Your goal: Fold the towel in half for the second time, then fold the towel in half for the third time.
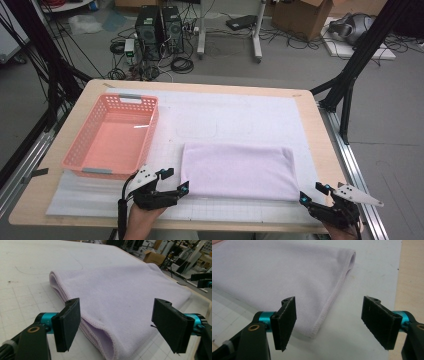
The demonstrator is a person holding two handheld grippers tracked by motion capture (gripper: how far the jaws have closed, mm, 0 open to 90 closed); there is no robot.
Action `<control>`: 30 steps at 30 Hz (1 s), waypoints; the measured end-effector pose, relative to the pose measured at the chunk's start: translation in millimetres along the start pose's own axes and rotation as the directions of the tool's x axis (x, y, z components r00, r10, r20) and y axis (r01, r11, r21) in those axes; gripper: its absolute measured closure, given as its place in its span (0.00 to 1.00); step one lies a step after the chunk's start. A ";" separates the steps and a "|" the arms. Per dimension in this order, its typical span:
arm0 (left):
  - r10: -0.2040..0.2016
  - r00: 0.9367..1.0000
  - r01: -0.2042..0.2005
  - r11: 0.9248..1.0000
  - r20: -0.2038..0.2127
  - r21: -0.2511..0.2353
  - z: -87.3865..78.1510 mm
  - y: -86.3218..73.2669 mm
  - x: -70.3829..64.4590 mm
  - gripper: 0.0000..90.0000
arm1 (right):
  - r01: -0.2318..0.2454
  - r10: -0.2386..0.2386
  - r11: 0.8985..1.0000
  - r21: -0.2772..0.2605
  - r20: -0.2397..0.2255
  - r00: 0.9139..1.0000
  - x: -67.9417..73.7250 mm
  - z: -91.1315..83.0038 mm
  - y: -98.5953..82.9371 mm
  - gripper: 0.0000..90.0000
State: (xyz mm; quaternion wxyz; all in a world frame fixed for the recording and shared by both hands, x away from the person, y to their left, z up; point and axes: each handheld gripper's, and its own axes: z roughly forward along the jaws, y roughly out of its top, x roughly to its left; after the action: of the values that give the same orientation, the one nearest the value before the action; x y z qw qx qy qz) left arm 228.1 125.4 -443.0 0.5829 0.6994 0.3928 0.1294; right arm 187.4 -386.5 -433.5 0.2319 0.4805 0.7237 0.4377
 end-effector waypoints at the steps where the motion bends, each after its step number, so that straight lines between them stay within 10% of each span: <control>1: -0.001 1.000 0.001 1.000 0.001 0.006 -0.1 -0.3 0.9 0.26 | 0.001 -0.001 1.000 -0.004 0.000 1.000 0.3 0.3 0.6 0.29; 30: -0.017 1.000 0.017 0.996 -0.005 0.093 6.7 -5.3 2.2 0.31 | -0.012 0.013 1.000 0.021 -0.032 0.999 6.1 6.1 1.1 0.28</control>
State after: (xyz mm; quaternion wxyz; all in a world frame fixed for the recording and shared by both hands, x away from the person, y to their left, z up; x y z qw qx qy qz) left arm 231.7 122.2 -450.4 0.5501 0.7221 0.4056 0.1074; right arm 189.9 -378.3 -435.1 0.2124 0.4803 0.7287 0.4394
